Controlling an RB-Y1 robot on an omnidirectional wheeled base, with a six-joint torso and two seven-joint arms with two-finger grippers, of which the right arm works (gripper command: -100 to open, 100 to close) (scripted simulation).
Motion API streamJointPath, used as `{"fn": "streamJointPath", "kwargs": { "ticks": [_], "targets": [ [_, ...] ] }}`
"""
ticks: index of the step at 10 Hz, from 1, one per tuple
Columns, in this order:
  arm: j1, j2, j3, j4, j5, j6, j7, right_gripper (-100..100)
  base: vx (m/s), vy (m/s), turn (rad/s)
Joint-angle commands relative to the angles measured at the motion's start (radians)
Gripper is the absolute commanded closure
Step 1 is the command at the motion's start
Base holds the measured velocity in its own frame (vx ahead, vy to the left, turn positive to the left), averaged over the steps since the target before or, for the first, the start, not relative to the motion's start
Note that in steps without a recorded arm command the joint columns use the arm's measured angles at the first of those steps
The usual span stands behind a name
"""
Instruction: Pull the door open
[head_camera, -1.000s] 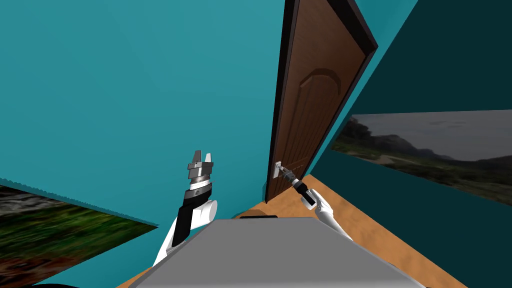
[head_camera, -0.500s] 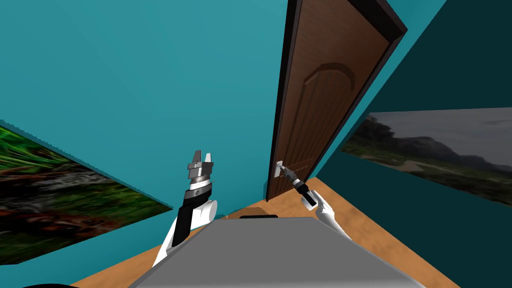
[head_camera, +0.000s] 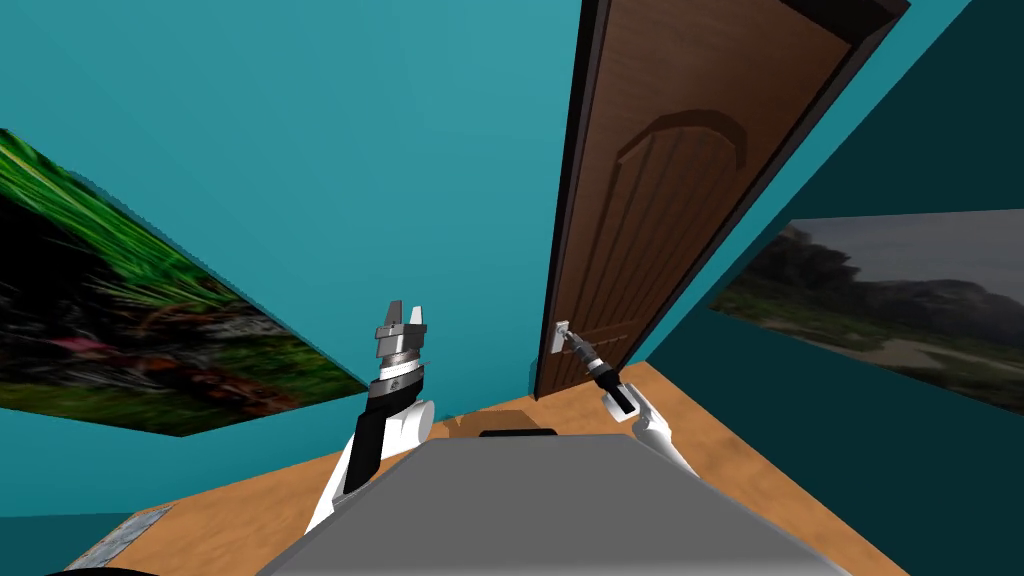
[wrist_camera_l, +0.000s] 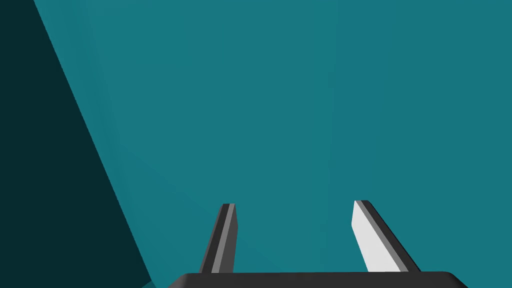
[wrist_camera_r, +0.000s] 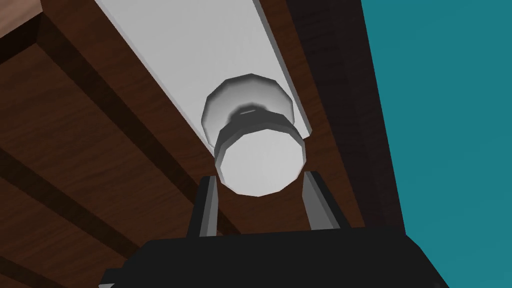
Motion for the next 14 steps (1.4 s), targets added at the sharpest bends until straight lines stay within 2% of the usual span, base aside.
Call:
{"fn": "streamJointPath", "kwargs": {
  "ticks": [1,7,8,12,13,14],
  "targets": [
    [0.003,-0.003,0.002,-0.017,-0.045,-0.002,-0.034,100,-0.066,-0.063,0.171],
    [0.031,-0.001,0.001,-0.045,-0.225,0.020,-0.146,100,-0.079,-0.073,0.206],
    [0.036,-0.010,-0.008,-0.033,-0.185,0.016,-0.099,-100,-0.051,-0.001,-0.016],
    [0.063,-0.036,-0.027,-0.035,-0.121,0.019,0.005,-100,-0.013,0.074,-0.085],
    [0.063,-0.036,-0.027,-0.035,-0.121,0.019,0.010,-100,-0.013,0.048,-0.034],
    [0.072,-0.044,-0.033,-0.036,-0.101,0.019,0.045,-100,-0.015,0.037,-0.042]
  ]
}}
